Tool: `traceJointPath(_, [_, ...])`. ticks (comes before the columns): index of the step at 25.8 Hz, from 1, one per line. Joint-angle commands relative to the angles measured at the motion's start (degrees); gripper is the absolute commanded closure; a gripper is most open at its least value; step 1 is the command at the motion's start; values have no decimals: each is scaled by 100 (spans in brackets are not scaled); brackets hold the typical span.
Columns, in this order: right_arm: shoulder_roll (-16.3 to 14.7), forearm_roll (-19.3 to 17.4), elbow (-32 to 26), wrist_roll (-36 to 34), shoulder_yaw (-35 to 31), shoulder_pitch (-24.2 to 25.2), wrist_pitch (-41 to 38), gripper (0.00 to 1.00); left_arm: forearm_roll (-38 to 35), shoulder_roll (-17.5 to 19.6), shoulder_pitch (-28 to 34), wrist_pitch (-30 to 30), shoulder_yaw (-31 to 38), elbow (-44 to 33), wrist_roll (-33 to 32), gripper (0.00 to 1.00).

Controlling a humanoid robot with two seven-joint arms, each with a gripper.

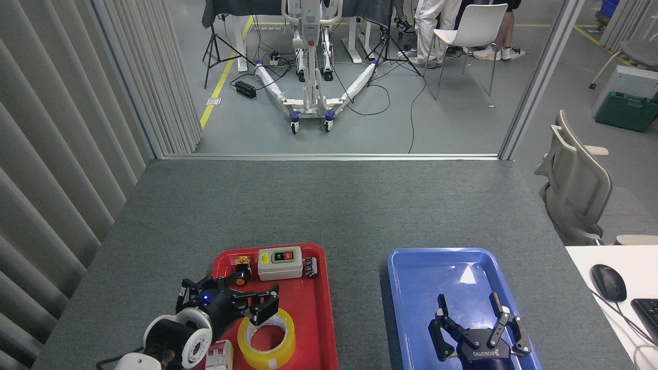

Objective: Place and move tape with both arms
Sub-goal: 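Move the left gripper over the yellow tape roll in the red tray, then lower the left gripper and grasp the yellow tape roll's rim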

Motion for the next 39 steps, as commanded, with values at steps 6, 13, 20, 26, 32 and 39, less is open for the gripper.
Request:
traceJointPath(6, [32,24,-2,2,-6,0,10,0,14,27,-1062,-62,-17,809,-4072,0])
traceJointPath(13, [111,24,-2,2,-6,0,2,0,-21,-307,-1695,-88,-324,1503,-4143,0])
traceJointPath(20, [181,129,7,2,-6,0,2,0,-56,-342,-1949,-106,-693,2171,-4099,1])
traceJointPath(26, [304,279,42,2,3,9,2,0,-74,-439,-2029,-97,-799,2558,-3906,12])
traceJointPath(32, [348,296,42,2,99,0,2,0,-100,-377,-2020,-106,-887,2760,-3484,25])
traceJointPath(39, [339,296,51,2,99,0,2,0,-126,-360,-2011,-88,-887,3041,-3527,56])
